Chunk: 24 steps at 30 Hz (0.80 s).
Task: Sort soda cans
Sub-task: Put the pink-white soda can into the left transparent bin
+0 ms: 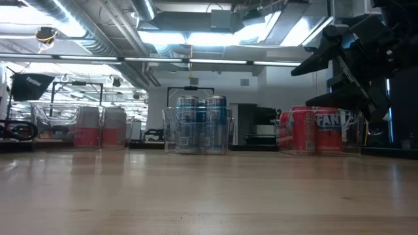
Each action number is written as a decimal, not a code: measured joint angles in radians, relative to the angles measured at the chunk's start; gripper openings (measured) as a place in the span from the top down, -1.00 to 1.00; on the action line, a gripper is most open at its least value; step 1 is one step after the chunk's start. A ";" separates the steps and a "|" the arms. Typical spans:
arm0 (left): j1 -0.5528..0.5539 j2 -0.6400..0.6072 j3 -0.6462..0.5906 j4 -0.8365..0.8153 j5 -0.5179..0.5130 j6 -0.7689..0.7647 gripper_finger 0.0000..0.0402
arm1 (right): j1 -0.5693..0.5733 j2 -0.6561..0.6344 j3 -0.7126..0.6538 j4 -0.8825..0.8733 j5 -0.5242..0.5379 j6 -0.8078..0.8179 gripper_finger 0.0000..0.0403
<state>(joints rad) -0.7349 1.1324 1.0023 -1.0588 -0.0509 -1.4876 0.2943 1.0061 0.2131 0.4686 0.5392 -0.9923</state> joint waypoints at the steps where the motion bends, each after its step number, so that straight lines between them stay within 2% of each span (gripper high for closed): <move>1: -0.007 0.003 0.000 -0.022 0.006 -0.020 -0.66 | 0.000 0.000 0.000 0.000 0.000 0.000 -0.66; 6: -0.046 0.015 0.000 -0.064 0.030 -0.082 -0.66 | 0.000 0.004 0.000 0.001 0.000 0.000 -0.66; 12: -0.051 0.015 0.000 -0.056 -0.005 -0.085 -0.66 | 0.000 0.061 0.000 0.029 0.019 0.000 -0.66; 18: -0.035 0.015 0.000 -0.058 -0.015 -0.042 -0.66 | 0.000 0.135 0.000 0.111 0.018 -0.016 -0.66; 24: -0.037 0.029 -0.001 -0.058 -0.022 -0.019 -0.66 | 0.000 0.145 0.000 0.119 0.019 -0.034 -0.66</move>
<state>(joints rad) -0.7716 1.1617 1.0010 -1.1165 -0.0734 -1.5064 0.2943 1.1515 0.2131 0.5873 0.5579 -1.0264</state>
